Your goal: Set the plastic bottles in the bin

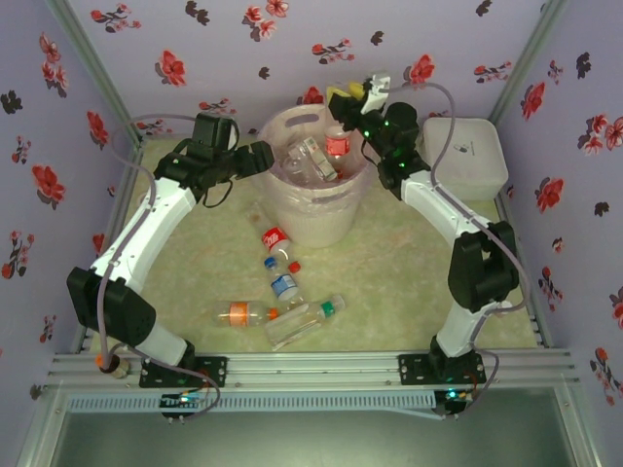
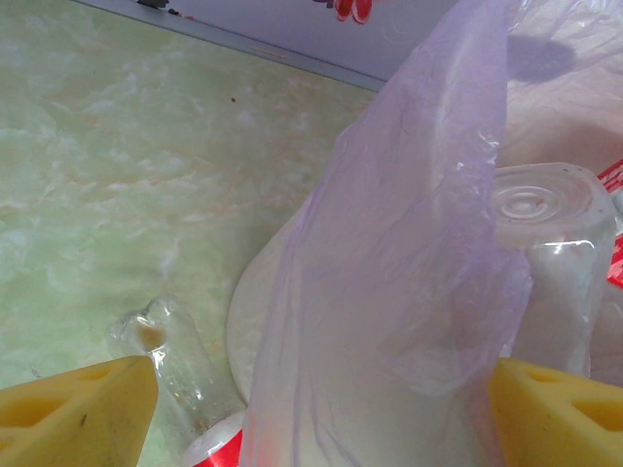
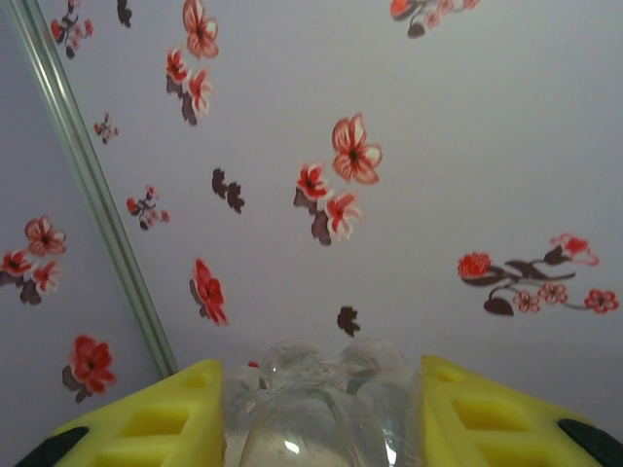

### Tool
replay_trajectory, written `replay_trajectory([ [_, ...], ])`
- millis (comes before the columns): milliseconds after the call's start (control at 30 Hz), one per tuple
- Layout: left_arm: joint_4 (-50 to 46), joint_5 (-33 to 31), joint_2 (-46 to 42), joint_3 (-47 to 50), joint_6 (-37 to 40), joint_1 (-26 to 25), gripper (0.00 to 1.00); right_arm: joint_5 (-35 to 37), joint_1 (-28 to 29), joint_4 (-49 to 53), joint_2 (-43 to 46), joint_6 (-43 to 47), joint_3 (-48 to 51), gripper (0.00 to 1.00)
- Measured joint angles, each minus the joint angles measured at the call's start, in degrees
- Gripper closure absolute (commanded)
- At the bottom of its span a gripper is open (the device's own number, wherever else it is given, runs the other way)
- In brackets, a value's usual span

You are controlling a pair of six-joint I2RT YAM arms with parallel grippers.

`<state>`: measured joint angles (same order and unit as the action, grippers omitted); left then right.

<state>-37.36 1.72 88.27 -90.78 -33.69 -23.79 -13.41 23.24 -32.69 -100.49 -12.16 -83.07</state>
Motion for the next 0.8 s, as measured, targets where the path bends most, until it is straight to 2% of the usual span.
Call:
replay_trajectory([
  [67, 0.0, 0.0, 0.0, 0.0, 0.0, 0.0, 0.15, -0.2, 0.1, -0.4, 1.3, 1.0, 1.6, 0.82],
  [133, 0.0, 0.0, 0.1, 0.0, 0.0, 0.0, 0.15, -0.2, 0.7, 1.9, 3.1, 3.3, 2.2, 0.72],
  [300, 0.2, 0.4, 0.9, -0.3, 0.0, 0.0, 0.15, -0.5, 3.0, 11.6, 6.1, 8.8, 1.4, 0.13],
  [333, 0.1, 0.4, 1.2, -0.5, 0.0, 0.0, 0.15, -0.4, 3.1, 14.5, 6.5, 9.3, 0.7, 0.04],
  [367, 0.0, 0.4, 1.5, -0.7, 0.0, 0.0, 0.15, -0.4, 3.3, 17.8, 7.0, 10.1, -0.3, 0.01],
  [633, -0.9, 0.4, 2.2, -1.9, 0.3, 0.0, 0.15, 3.2, 3.2, 35.1, 12.6, 13.3, -7.7, 0.01],
  [733, -0.9, 0.4, 2.3, -1.9, 0.3, 0.0, 0.15, 5.6, 3.2, 39.0, 13.2, 12.6, -13.9, 0.11],
  [800, -0.9, 0.4, 2.3, -1.9, 0.3, 0.0, 0.14, 7.5, 3.6, 40.5, 13.1, 11.9, -17.0, 0.14],
])
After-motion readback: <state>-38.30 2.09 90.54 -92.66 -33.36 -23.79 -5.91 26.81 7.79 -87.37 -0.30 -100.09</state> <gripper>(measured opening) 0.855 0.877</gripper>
